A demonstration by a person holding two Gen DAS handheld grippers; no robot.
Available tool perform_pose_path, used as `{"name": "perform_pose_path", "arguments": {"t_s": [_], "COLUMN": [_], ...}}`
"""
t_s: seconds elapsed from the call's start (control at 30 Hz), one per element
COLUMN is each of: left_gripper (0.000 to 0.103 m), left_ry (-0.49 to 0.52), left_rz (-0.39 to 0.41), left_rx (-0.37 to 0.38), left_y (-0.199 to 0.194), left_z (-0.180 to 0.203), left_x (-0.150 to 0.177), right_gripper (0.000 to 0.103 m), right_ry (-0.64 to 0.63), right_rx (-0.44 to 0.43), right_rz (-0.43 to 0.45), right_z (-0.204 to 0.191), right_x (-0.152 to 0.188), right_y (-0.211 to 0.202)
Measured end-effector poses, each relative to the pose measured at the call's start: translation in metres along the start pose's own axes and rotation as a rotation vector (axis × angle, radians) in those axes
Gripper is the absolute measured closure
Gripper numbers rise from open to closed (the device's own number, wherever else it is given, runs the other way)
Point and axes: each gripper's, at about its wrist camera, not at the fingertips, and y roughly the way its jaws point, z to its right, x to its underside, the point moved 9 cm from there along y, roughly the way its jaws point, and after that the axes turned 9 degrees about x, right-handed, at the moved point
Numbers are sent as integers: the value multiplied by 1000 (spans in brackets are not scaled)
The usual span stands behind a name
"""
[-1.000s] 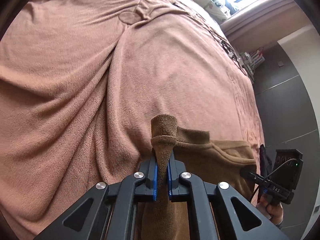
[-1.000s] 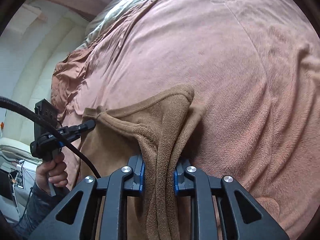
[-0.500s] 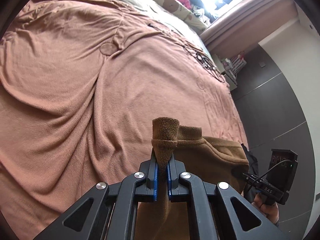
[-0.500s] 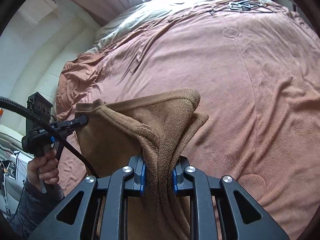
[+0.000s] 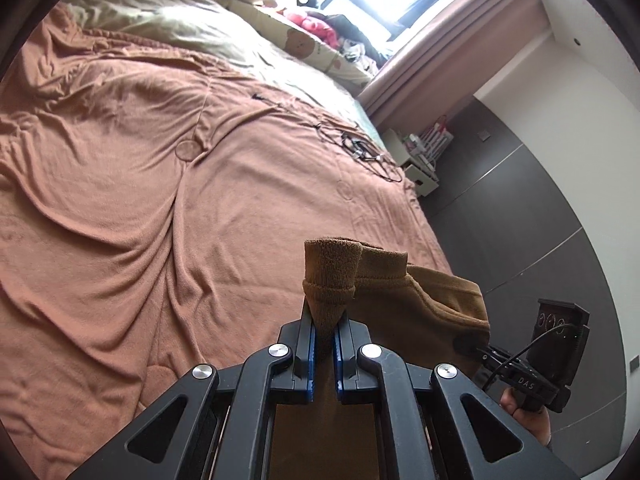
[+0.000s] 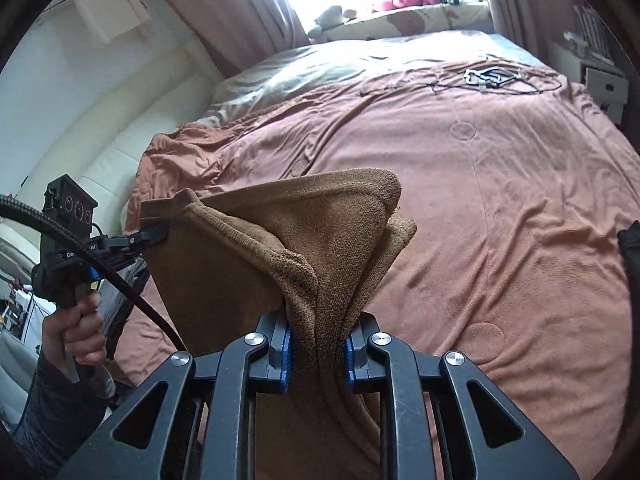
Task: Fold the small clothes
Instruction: 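Lift the folded shirt with both tools and carry it toward the clothes stack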
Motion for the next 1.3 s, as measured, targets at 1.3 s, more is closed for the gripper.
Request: {"name": "perform_pose_path", "arguments": {"t_s": [1.3], "left_gripper": [96], "left_ry": [184], "left_rz": [295], "left_rx": [15], "left_y": [-239], "left_z": [144], "left_x": [55], "right_gripper": [87], "right_ry": [-162], "right_rx": [-120], "right_rz": [337], "right_z": [-95], "right_x": [110], "right_y": [-240]}}
